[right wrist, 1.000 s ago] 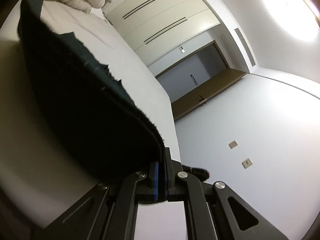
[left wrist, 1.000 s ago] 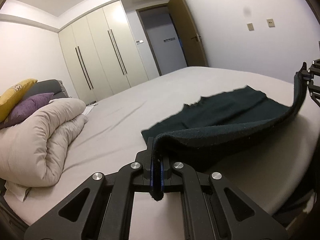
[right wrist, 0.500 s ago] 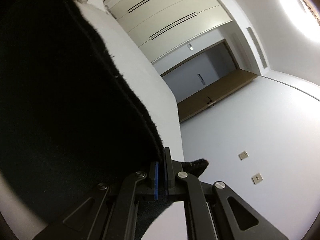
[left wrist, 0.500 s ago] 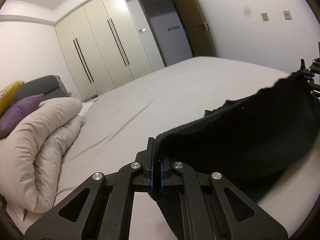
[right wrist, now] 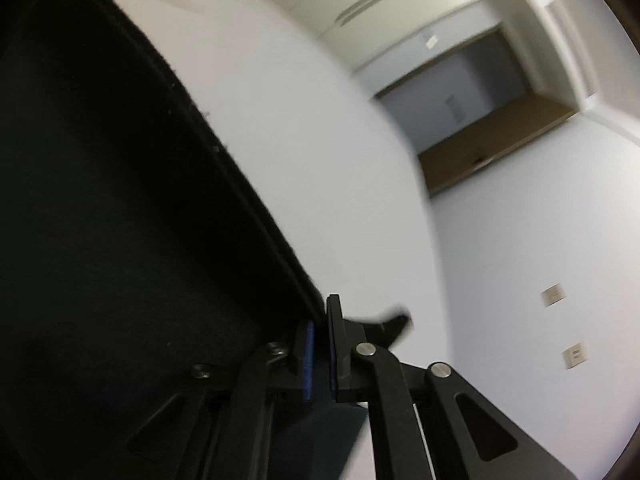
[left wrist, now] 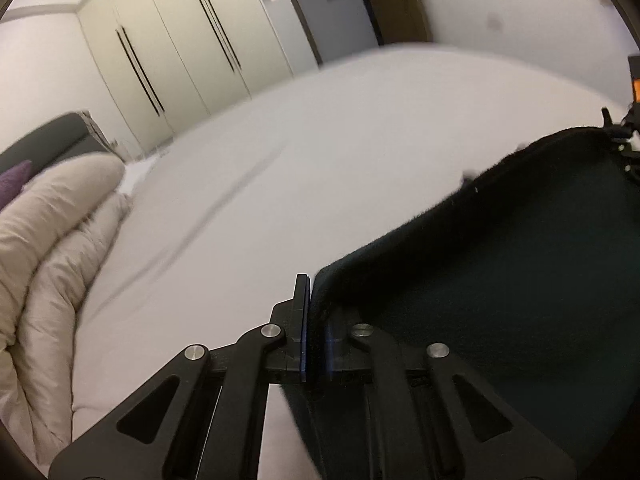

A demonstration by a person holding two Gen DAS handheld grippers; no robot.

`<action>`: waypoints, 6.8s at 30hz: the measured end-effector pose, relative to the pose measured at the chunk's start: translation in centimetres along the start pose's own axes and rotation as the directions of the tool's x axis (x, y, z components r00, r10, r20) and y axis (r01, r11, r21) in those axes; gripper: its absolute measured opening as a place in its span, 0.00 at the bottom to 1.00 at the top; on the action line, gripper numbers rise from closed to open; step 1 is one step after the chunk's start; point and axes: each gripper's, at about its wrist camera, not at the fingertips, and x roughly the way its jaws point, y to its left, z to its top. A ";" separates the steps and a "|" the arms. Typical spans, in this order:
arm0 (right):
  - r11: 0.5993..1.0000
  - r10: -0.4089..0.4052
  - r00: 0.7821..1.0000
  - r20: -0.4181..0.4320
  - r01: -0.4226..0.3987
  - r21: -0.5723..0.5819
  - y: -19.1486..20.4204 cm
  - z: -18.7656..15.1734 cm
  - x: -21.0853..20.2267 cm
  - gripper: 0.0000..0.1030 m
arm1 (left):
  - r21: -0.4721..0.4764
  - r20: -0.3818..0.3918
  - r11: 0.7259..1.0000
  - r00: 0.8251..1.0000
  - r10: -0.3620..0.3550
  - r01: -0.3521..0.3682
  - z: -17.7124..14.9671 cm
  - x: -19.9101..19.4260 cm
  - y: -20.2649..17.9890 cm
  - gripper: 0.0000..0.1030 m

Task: Fold small clothes

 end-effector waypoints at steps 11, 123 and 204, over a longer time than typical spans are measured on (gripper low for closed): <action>0.916 0.021 1.000 0.004 -0.021 0.400 -9.1 -3.4 -1.0 0.88 | -0.141 -0.044 0.984 0.994 0.102 -0.107 -0.5 2.2 3.0 0.83; 0.374 0.524 0.743 0.417 -0.640 0.671 3.8 -8.7 -15.9 0.51 | -0.324 -0.146 0.933 0.967 -0.209 0.153 -14.8 -6.0 1.5 0.71; -0.134 0.550 0.522 0.652 -0.715 0.686 4.4 -8.5 -13.3 0.64 | -0.852 0.226 0.296 0.814 -0.535 0.431 -22.4 -13.5 4.8 0.83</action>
